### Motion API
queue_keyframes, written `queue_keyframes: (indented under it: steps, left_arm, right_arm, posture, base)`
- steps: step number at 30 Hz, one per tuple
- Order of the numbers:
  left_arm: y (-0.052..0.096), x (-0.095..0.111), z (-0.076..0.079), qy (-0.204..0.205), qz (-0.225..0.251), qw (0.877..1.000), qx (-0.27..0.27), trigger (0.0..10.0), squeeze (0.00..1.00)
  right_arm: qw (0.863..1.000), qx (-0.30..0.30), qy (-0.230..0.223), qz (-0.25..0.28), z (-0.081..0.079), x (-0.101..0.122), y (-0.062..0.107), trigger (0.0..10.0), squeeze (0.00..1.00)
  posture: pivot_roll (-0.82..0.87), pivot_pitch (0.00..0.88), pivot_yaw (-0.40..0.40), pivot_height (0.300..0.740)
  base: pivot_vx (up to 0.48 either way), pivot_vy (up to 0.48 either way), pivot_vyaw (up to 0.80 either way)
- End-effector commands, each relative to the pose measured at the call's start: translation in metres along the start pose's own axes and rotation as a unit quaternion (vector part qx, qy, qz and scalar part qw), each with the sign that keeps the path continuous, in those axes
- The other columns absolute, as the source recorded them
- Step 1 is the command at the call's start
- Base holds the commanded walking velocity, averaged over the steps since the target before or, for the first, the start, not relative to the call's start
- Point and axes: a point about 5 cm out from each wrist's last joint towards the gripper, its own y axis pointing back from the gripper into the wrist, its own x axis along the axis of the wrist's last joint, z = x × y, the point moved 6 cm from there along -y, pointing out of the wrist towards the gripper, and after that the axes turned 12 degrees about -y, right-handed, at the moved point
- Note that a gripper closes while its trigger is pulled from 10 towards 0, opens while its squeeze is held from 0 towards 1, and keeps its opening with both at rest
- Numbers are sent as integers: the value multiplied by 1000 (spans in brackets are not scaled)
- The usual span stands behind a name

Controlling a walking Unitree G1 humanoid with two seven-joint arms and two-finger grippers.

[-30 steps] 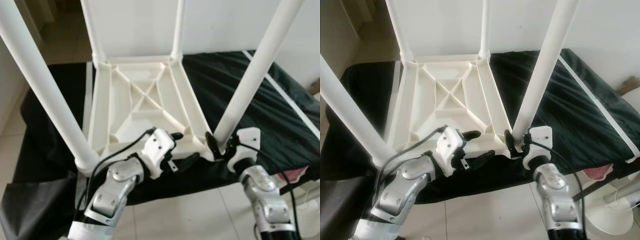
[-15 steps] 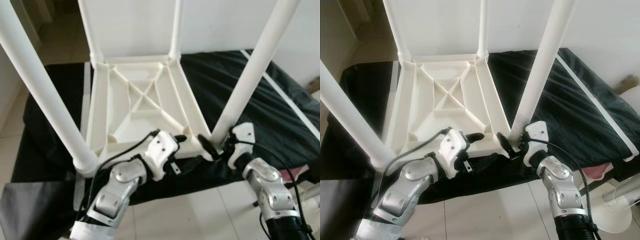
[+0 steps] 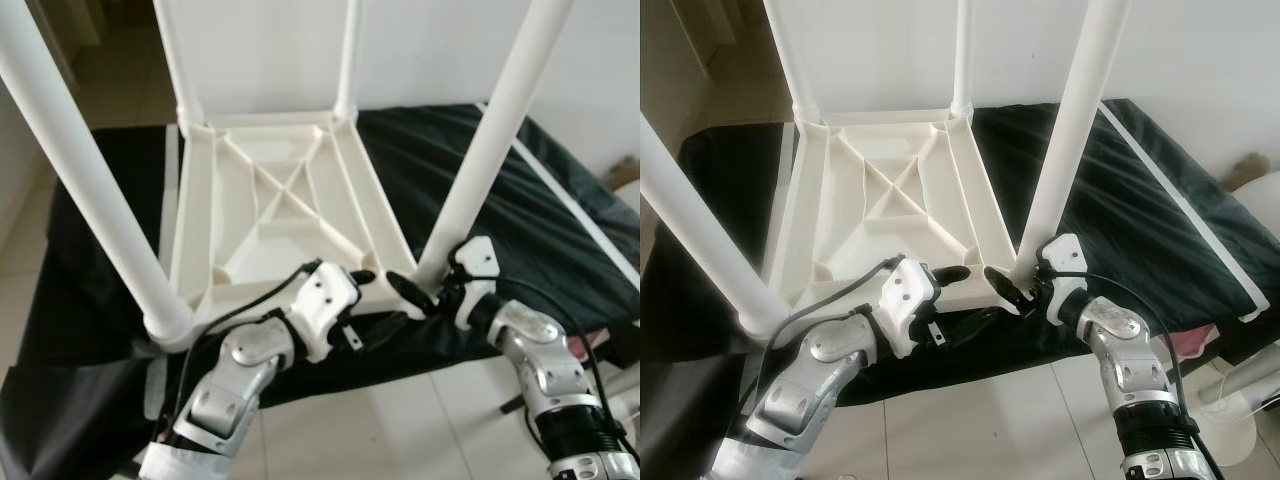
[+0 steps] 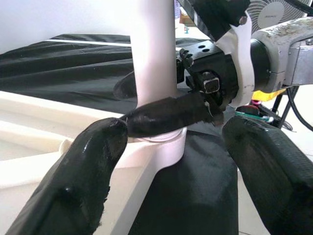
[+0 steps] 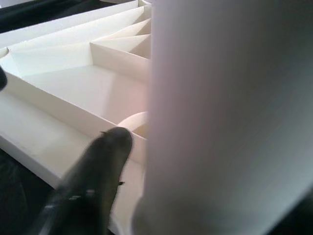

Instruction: Building children table

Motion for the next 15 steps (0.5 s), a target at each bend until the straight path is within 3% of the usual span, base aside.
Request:
queue_keyframes:
  steps: [1, 7, 8, 11, 12, 15]
  left_arm:
    - [0, 2, 3, -2, 0, 1000, 2, 10000, 0]
    - [-2, 3, 5, 1, 3, 1000, -1, 10000, 0]
    - [-3, 4, 5, 1, 5, 1000, -2, 10000, 0]
    - [-3, 4, 4, 2, 6, 1000, -2, 10000, 0]
    - [-3, 4, 5, 2, 6, 1000, -3, 10000, 0]
    - [-3, 4, 6, 7, 6, 1000, -6, 10000, 0]
  right_arm:
    - [1000, 18, 9, -1, -5, 1, -2, 0, 0]
    - [1000, 19, 1, -7, -8, -6, 4, 0, 0]
    - [1000, 13, -4, -9, -7, -8, 6, 4118, 0]
    - [1000, 8, -7, -10, -7, -10, 8, 4118, 0]
    - [1000, 1, -12, -10, -6, -12, 9, 10000, 0]
    - [999, -23, -29, -5, -4, -14, 13, 10000, 0]
  posture:
    - [24, 30, -80, 740]
    - [17, 24, -81, 740]
    - [15, 24, -82, 740]
    - [12, 25, -83, 740]
    - [6, 28, -80, 740]
    - [3, 32, -78, 740]
  base:
    - [0, 0, 0]
    - [0, 0, 0]
    - [0, 0, 0]
    - [0, 0, 0]
    - [0, 0, 0]
    - [0, 0, 0]
